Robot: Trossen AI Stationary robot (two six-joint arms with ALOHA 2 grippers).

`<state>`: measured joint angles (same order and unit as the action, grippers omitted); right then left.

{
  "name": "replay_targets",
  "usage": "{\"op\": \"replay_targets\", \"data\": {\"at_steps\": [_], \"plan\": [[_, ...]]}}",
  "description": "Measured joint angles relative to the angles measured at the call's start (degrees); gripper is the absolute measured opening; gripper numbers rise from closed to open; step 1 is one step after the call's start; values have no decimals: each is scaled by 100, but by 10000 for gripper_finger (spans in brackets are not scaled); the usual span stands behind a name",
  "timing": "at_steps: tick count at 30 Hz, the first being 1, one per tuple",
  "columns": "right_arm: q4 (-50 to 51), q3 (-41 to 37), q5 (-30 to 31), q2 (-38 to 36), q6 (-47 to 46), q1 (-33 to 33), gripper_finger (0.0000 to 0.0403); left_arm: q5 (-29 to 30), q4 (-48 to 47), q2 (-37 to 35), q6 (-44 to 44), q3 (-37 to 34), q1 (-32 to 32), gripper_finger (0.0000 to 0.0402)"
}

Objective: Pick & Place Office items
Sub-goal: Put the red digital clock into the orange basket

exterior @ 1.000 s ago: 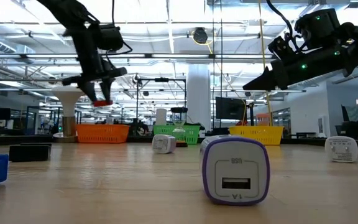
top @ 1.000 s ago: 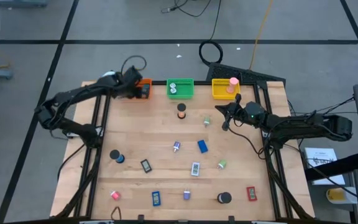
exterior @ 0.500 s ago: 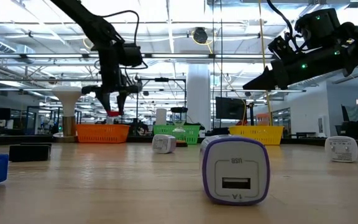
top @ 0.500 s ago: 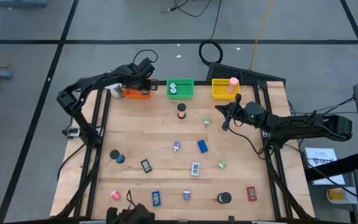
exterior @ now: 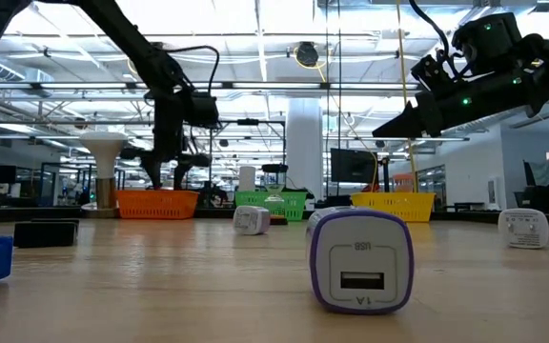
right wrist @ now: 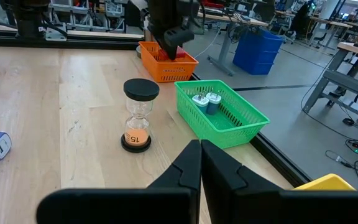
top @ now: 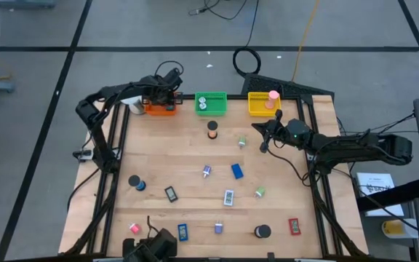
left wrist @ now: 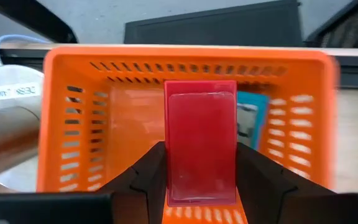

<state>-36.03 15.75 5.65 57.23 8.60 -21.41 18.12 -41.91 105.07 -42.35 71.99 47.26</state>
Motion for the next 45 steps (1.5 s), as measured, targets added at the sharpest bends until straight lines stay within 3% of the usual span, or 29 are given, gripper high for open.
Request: {"op": "replay_targets", "data": {"at_steps": [8, 34, 36, 41, 45], "plan": [[-10, 0, 0, 0, 0, 0, 4, 194, 20, 75, 124, 0, 44, 152], [-149, 0, -302, -2, -41, 13, 4, 52, 215, 418, 356, -129, 66, 152], [-152, 0, -301, -2, -41, 13, 4, 52, 214, 415, 345, -127, 59, 172], [-213, 0, -302, -2, -39, 13, 4, -25, 199, 299, 428, -129, 28, 265], [-212, 0, -301, -2, -40, 13, 4, -34, 201, 165, 533, -131, -32, 291]]}}
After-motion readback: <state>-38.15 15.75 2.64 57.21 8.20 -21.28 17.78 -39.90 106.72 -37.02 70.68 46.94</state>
